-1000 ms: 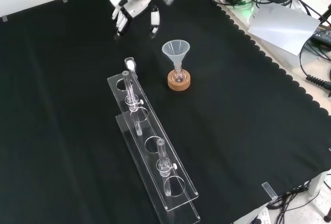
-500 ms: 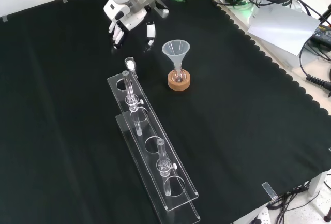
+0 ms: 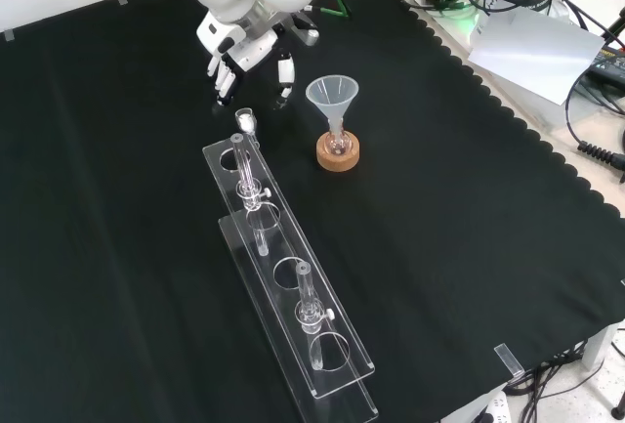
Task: Pick up the weighing funnel.
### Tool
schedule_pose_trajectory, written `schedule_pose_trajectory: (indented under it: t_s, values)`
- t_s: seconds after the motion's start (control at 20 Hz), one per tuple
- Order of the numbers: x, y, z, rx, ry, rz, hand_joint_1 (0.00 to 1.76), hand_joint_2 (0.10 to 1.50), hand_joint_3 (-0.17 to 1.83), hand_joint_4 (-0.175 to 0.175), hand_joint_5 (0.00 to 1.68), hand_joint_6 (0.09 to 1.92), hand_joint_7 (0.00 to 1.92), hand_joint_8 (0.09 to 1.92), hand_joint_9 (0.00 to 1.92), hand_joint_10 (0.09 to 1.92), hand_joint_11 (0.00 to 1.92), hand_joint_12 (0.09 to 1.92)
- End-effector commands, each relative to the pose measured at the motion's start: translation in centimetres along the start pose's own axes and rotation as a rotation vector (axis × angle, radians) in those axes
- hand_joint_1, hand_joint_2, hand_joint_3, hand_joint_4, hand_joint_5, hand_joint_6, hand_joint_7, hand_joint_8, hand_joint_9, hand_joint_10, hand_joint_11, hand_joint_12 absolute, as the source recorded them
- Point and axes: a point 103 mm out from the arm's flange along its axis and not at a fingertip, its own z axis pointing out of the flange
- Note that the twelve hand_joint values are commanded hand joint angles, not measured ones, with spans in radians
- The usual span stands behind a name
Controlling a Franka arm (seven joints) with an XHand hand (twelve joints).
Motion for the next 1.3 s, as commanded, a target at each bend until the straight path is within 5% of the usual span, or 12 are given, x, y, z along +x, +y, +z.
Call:
schedule_pose_trajectory:
  t_s: [0.05, 1.3]
  values:
    - [-0.1, 0.0, 0.6, 0.010, 0.003, -0.008, 0.81, 0.62, 0.61, -0.075, 0.54, 0.09, 0.52, 0.70, 0.79, 0.57, 0.48, 1.29]
    - [-0.1, 2.1, 2.3, 0.032, -0.004, -0.004, 0.82, 0.61, 0.62, -0.076, 0.54, 0.09, 0.49, 0.70, 0.78, 0.57, 0.47, 1.29]
